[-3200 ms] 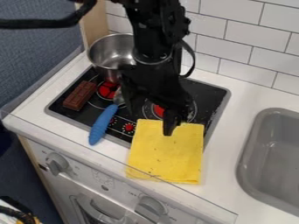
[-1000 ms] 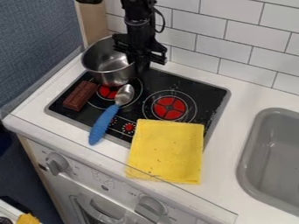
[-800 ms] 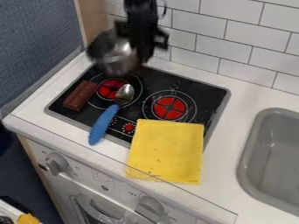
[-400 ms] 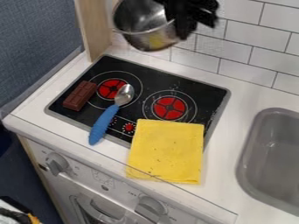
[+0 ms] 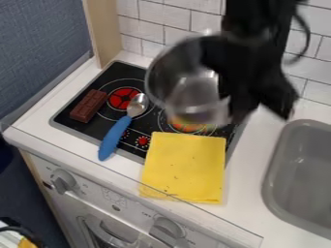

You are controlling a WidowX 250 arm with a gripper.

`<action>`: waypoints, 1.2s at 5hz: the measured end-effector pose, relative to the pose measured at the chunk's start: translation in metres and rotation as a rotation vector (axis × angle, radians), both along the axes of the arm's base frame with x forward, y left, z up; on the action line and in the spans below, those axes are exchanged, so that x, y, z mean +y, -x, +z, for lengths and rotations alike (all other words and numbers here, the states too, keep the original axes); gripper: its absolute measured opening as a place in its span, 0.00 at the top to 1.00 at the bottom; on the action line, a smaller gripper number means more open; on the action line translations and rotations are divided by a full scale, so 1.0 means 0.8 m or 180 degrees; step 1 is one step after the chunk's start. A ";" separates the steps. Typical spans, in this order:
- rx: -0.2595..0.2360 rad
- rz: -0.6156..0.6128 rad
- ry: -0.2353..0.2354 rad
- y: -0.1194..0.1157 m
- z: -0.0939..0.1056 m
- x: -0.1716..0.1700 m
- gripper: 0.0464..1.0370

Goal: Move the silver pot on top of the yellow cloth

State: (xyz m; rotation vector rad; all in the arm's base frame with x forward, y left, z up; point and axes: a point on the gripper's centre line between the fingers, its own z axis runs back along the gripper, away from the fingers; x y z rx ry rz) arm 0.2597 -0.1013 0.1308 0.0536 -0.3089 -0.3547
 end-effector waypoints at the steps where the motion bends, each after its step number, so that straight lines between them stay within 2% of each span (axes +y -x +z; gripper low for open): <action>1: 0.0154 -0.0005 -0.0087 0.021 -0.029 0.003 0.97; 3: 0.0435 -0.0077 -0.0263 0.041 -0.082 0.004 0.97; 4: 0.0506 -0.0081 -0.0337 0.038 -0.098 0.007 0.97; 6: 0.0563 0.0004 -0.0409 0.021 -0.114 0.021 0.97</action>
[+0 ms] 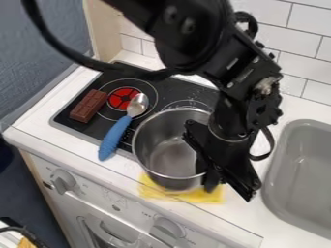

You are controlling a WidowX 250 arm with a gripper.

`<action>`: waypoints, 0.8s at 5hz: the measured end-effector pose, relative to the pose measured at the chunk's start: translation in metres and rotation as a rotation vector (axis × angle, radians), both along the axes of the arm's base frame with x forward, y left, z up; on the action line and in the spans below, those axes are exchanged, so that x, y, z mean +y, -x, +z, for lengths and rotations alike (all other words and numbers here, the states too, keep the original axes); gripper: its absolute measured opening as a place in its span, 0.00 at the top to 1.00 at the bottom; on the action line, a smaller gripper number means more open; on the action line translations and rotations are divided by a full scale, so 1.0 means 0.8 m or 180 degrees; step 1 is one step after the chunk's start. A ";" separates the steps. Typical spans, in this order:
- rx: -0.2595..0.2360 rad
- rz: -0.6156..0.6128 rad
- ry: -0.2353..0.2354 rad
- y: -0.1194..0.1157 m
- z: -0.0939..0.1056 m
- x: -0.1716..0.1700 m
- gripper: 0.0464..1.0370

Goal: Move the silver pot on top of the yellow cloth

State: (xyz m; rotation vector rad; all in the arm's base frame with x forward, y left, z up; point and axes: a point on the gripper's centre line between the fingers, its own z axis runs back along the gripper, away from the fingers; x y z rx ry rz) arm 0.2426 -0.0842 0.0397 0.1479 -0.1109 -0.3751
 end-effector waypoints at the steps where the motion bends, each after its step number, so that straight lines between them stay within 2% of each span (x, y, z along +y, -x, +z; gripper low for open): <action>1: -0.0022 0.0028 0.0008 -0.005 0.000 0.002 0.97; 2: -0.0043 0.0038 0.0024 -0.011 -0.001 -0.001 0.94; 3: -0.0062 0.0109 0.0054 -0.013 0.001 -0.003 0.75; 4: -0.0059 0.0175 0.0127 -0.017 0.010 -0.009 0.46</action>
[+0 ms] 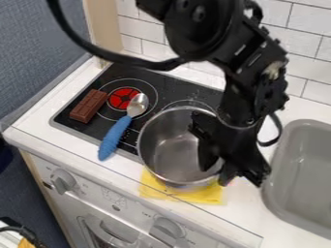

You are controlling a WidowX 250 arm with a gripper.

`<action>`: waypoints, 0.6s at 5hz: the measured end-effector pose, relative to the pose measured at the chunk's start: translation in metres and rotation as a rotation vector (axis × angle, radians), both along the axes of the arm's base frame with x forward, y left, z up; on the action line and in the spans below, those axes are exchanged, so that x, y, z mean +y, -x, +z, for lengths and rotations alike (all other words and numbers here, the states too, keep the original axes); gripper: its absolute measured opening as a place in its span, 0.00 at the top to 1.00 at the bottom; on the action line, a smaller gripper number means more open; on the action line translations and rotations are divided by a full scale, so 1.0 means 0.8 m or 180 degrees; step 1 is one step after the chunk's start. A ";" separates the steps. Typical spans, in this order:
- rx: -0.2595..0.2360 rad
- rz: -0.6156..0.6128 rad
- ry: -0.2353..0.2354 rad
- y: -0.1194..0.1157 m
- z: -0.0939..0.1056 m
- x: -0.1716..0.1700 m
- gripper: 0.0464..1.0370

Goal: Move the silver pot on top of the yellow cloth

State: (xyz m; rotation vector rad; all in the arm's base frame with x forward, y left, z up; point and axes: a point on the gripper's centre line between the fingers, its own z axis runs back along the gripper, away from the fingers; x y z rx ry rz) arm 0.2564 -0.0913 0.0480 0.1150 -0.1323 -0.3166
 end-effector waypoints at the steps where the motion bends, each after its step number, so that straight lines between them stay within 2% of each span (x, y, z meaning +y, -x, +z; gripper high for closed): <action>1: -0.0165 0.0163 0.0191 -0.010 0.033 -0.001 0.16; 2: -0.0304 0.0396 0.0325 -0.015 0.070 0.004 0.02; 3: -0.0203 0.0601 0.0420 -0.011 0.077 0.013 0.03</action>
